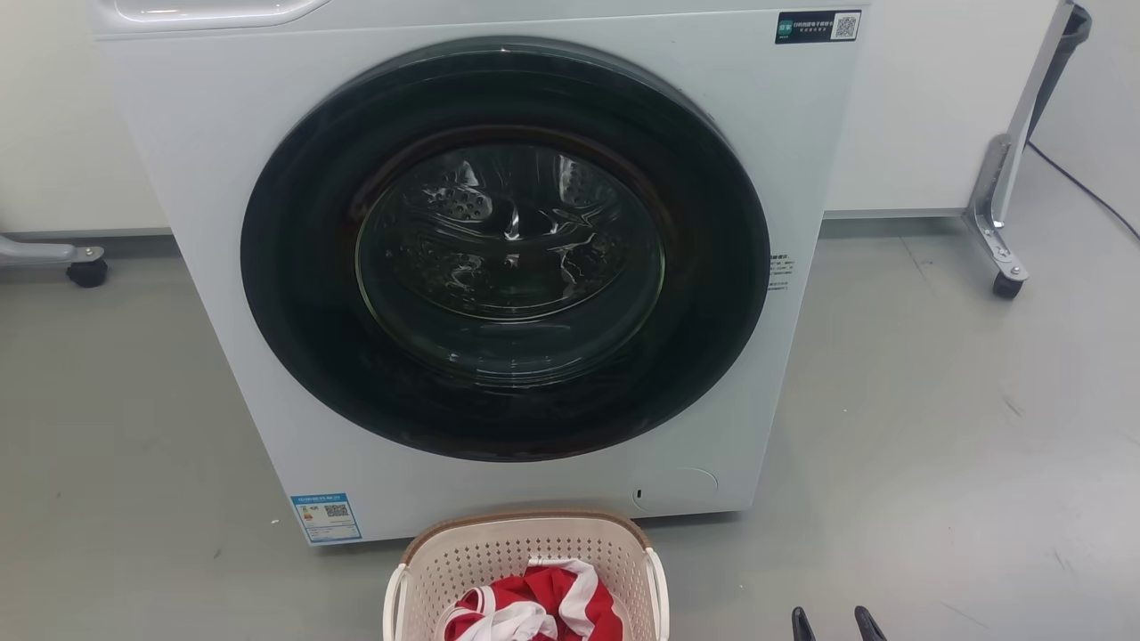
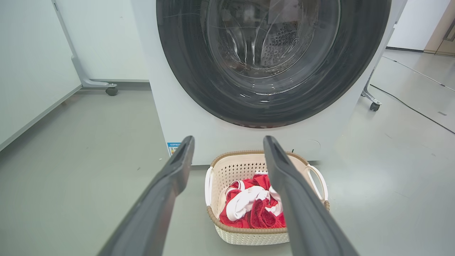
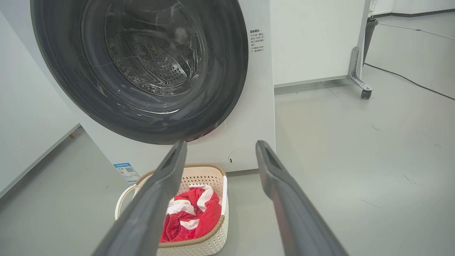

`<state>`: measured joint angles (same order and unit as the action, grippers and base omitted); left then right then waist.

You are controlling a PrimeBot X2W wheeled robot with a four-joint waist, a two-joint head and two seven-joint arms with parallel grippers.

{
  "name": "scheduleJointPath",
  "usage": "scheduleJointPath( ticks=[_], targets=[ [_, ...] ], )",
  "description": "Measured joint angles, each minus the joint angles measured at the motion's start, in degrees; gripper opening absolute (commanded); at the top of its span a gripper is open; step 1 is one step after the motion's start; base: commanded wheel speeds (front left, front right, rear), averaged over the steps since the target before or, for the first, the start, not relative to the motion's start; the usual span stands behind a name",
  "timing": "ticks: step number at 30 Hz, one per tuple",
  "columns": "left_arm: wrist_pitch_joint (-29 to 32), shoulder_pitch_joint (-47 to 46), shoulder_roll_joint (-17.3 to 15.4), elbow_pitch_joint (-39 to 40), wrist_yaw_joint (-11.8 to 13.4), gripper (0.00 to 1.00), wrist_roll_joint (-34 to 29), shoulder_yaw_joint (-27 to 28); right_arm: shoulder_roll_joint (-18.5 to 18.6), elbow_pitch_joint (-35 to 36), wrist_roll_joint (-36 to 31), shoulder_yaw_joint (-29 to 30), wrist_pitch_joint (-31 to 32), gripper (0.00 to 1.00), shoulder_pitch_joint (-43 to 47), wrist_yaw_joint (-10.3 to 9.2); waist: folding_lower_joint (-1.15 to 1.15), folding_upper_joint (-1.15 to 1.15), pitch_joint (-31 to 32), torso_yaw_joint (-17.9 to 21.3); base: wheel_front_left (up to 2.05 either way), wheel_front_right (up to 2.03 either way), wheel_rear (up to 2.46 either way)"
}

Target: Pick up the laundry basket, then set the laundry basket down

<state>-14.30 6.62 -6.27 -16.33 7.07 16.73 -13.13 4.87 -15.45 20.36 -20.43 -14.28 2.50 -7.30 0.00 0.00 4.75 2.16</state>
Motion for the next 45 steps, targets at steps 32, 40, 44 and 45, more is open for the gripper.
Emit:
scheduleJointPath(
  ticks=[32, 40, 44, 45],
  targets=[
    [0.0, 0.67, 1.52, 1.79, 0.01, 1.0, -6.26, 1.86, -1.66, 5.79, -6.28, 3.13, 0.0, 1.0, 3.01, 0.0, 0.0, 0.0, -1.0, -0.48, 0.0, 0.0, 0.0],
    [0.0, 0.57, 1.78, 1.63, 0.01, 0.0, -6.82, 2.29, -1.8, 6.01, -6.31, 3.38, 0.0, 0.0, 3.03, 0.0, 0.0, 0.0, -1.22, -0.52, 0.0, 0.0, 0.0],
    [0.08, 1.31, 1.87, -0.29, -0.02, 0.0, -6.73, 1.98, -1.82, 3.96, -6.25, 3.24, 0.16, 0.0, 3.49, 0.0, 0.0, 0.0, -1.24, -0.54, 0.0, 0.0, 0.0],
    [0.08, 1.62, 1.9, -0.82, -0.02, 0.0, -6.73, 1.9, -1.83, 3.37, -6.25, 3.22, 0.16, 0.0, 3.87, 0.0, 0.0, 0.0, -1.24, -0.53, 0.0, 0.0, 0.0]
  ],
)
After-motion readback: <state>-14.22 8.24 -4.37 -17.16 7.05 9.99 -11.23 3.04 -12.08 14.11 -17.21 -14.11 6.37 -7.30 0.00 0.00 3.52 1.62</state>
